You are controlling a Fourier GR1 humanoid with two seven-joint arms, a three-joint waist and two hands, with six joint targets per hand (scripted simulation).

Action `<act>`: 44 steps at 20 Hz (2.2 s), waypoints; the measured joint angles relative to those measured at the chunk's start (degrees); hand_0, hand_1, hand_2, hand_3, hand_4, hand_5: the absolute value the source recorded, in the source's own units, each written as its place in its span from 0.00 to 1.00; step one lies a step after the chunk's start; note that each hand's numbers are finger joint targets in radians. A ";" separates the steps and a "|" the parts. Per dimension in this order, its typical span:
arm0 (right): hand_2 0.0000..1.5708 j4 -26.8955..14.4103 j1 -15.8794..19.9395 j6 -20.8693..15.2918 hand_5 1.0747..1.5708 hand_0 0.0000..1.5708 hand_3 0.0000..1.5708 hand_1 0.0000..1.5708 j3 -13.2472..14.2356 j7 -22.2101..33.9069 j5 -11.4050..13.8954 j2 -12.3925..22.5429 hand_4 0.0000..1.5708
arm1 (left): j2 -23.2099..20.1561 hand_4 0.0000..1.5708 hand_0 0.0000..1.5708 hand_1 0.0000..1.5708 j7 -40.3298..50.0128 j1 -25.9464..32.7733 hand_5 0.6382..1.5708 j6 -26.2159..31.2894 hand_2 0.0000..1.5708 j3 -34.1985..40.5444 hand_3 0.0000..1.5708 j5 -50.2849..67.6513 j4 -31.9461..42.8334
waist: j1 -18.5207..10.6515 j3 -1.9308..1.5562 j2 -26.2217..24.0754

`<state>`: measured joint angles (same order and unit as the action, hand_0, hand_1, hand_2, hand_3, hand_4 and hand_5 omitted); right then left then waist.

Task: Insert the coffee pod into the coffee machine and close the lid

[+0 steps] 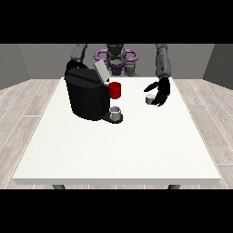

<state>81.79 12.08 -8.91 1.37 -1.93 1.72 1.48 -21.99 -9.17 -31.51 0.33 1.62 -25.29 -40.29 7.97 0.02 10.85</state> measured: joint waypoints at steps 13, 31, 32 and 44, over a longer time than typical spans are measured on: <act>0.00 1.93 0.03 0.33 1.00 0.00 0.00 0.00 -0.72 1.34 -0.47 -0.41 0.31 | 0.15 0.20 0.57 0.57 -5.29 -3.06 1.00 -10.60 0.64 0.73 0.49 -6.50 7.05 | 1.75 -0.13 0.89; 0.00 -5.58 0.63 0.55 1.00 0.00 0.00 0.00 2.61 -1.75 -3.16 -0.20 0.32 | -1.60 0.34 0.80 0.80 -8.24 -11.95 1.00 -0.45 0.84 -0.17 0.83 -8.41 5.38 | 0.22 -0.03 -2.54; 0.00 -6.78 0.71 0.38 1.00 0.00 0.00 0.00 2.92 -2.10 -3.16 -0.22 0.31 | -1.23 0.35 0.80 0.80 -7.45 -12.83 1.00 0.69 0.85 -0.57 0.82 -8.52 4.62 | -0.23 -0.03 -3.24; 0.00 -8.70 2.38 1.71 1.00 0.00 0.00 0.00 1.87 -3.73 -3.46 -0.21 0.30 | -2.24 0.34 0.80 0.80 -5.04 -19.77 1.00 5.65 0.84 0.77 0.81 -9.03 1.78 | 1.45 -0.02 -3.37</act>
<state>73.09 14.46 -7.19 3.24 -5.66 -1.73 1.27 -24.23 -14.21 -51.27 5.98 2.39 -34.32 -38.51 9.42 -0.01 7.48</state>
